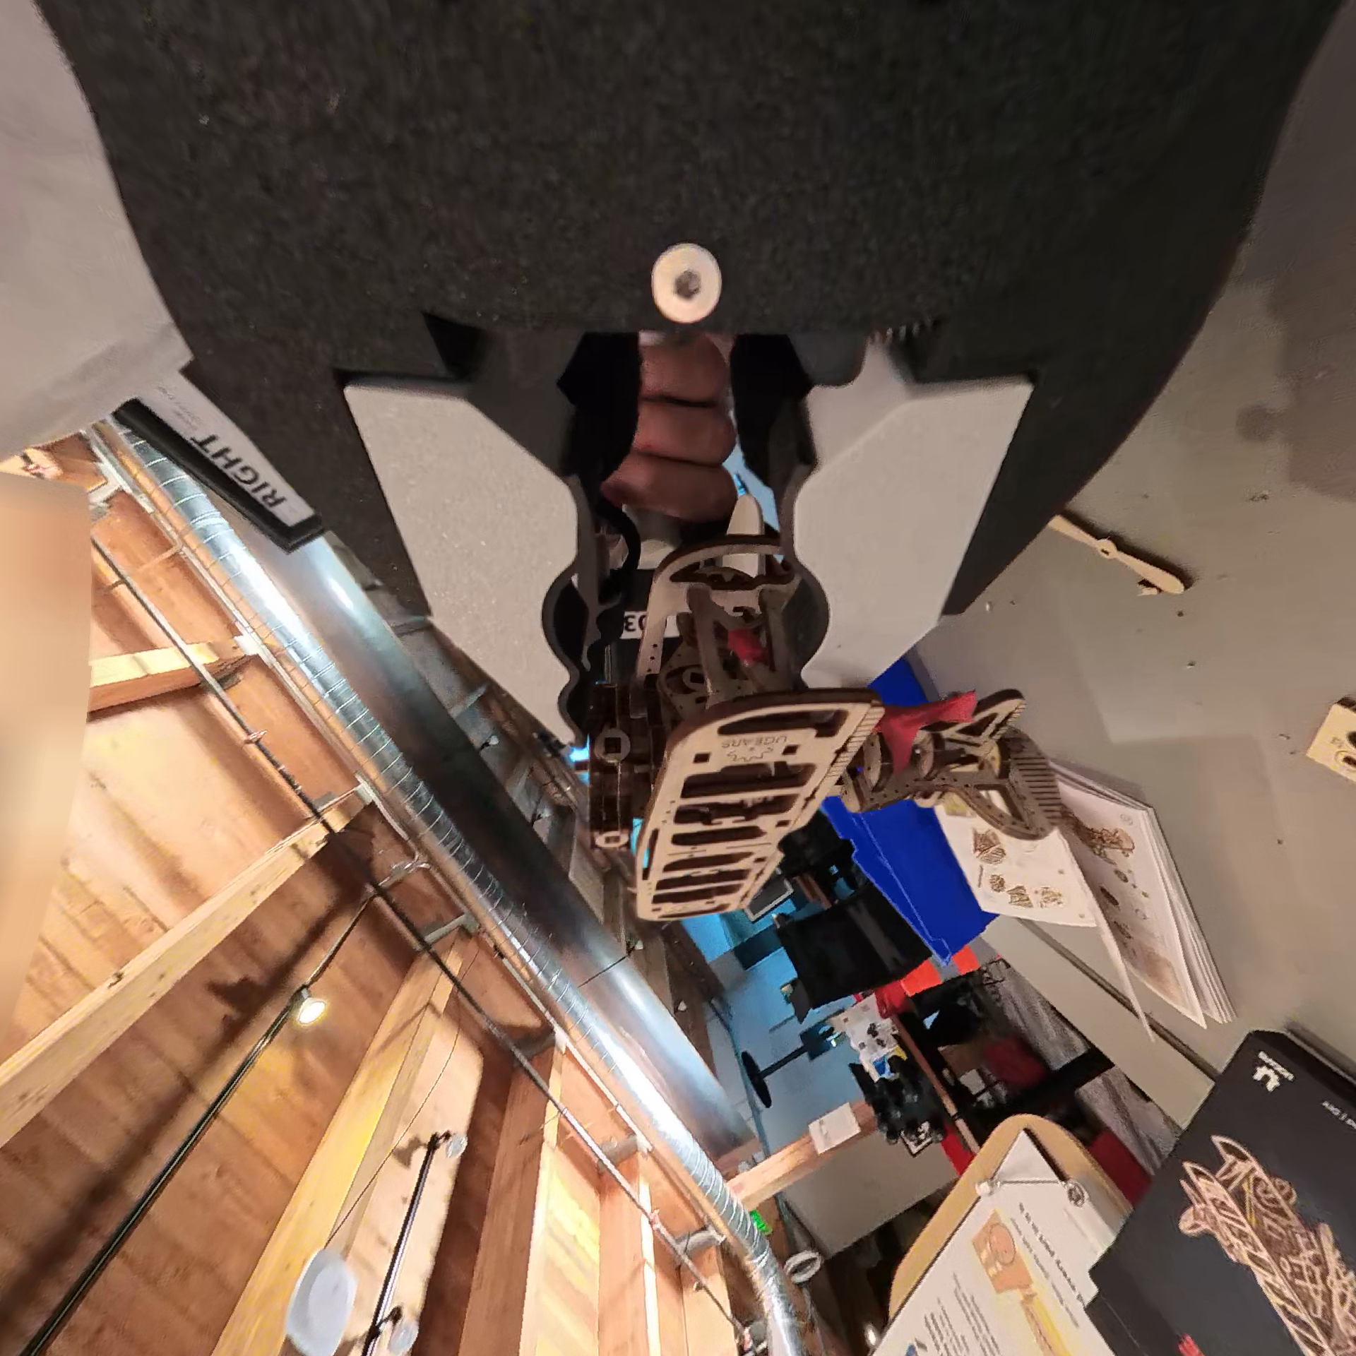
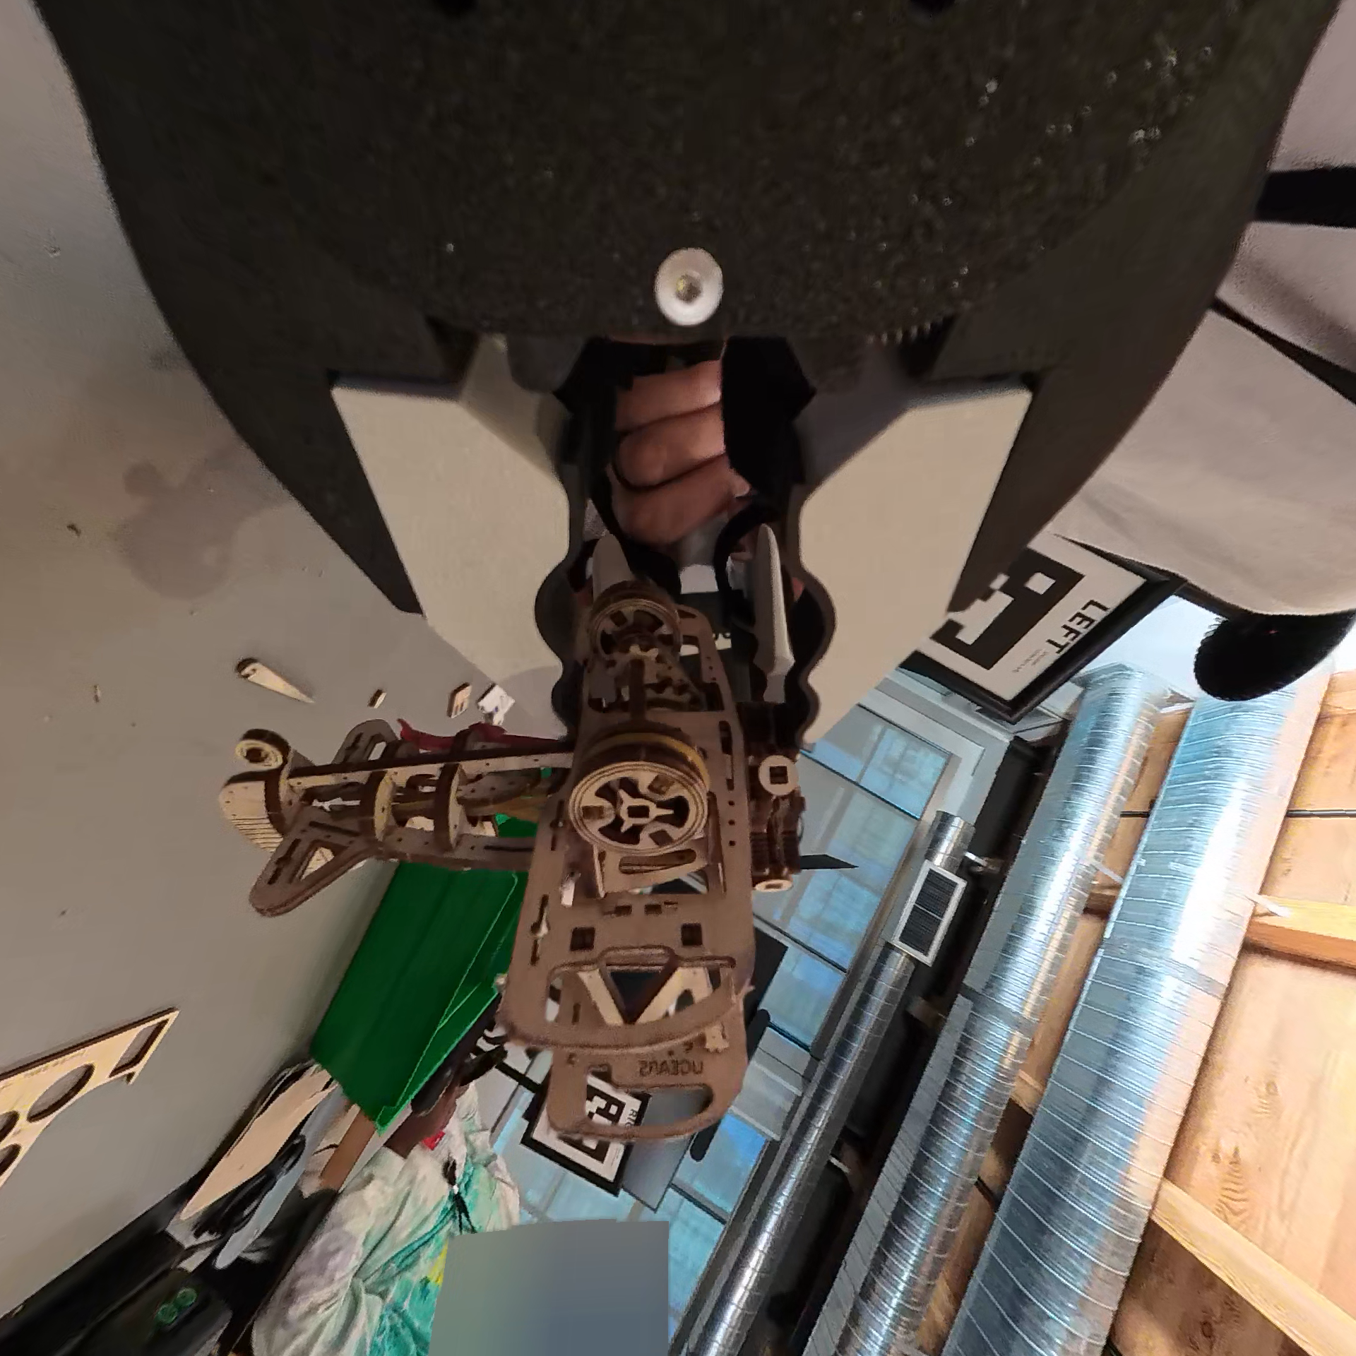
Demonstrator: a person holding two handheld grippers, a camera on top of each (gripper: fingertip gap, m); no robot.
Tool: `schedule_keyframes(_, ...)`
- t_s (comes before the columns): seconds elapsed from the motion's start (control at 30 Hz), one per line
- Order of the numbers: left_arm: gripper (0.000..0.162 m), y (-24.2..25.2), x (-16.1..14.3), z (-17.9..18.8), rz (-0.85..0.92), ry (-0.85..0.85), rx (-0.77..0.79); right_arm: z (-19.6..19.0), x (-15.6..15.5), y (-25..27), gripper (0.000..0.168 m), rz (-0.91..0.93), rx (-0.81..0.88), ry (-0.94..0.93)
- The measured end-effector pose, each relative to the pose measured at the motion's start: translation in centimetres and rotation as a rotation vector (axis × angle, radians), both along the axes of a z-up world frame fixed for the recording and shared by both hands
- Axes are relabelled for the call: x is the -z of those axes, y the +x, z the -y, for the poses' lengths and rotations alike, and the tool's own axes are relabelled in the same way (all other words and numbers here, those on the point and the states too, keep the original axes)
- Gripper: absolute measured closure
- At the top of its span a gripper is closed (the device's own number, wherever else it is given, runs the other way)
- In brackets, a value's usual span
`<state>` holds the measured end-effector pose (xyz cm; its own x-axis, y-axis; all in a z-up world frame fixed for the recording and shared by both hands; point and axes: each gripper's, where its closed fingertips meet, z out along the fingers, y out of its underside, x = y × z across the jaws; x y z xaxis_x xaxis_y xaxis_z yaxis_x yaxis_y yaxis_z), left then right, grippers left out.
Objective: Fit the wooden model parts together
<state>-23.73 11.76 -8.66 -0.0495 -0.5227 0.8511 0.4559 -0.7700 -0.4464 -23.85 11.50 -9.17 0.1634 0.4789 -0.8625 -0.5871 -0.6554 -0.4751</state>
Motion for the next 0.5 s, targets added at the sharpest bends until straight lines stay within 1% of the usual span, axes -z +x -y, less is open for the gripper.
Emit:
schedule_keyframes(0.13, 0.113, 0.5, 0.3, 0.1, -0.074, 0.026, -0.005, 0.0, 0.2, 0.5, 0.114, -0.093, -0.028, -0.005)
schedule_keyframes(0.3, 0.112, 0.0, 0.5, 0.1, -0.091, 0.021, -0.003, -0.3, 0.2, 1.5, 0.115, -0.173, -0.035, 0.006)
schedule_keyframes(0.33, 0.109, 0.0, 0.8, 0.2, -0.110, 0.021, 0.002, -0.3, 0.4, 1.7, 0.115, -0.176, -0.037, 0.002)
schedule_keyframes(0.4, 0.098, 0.0, 1.7, 0.4, -0.162, 0.016, 0.027, -0.4, 0.9, 2.1, 0.115, -0.152, -0.040, -0.006)
schedule_keyframes(0.5, 0.092, -0.3, 2.8, 1.3, -0.255, 0.083, 0.066, -0.5, 1.8, 2.5, 0.115, -0.131, -0.076, -0.048)
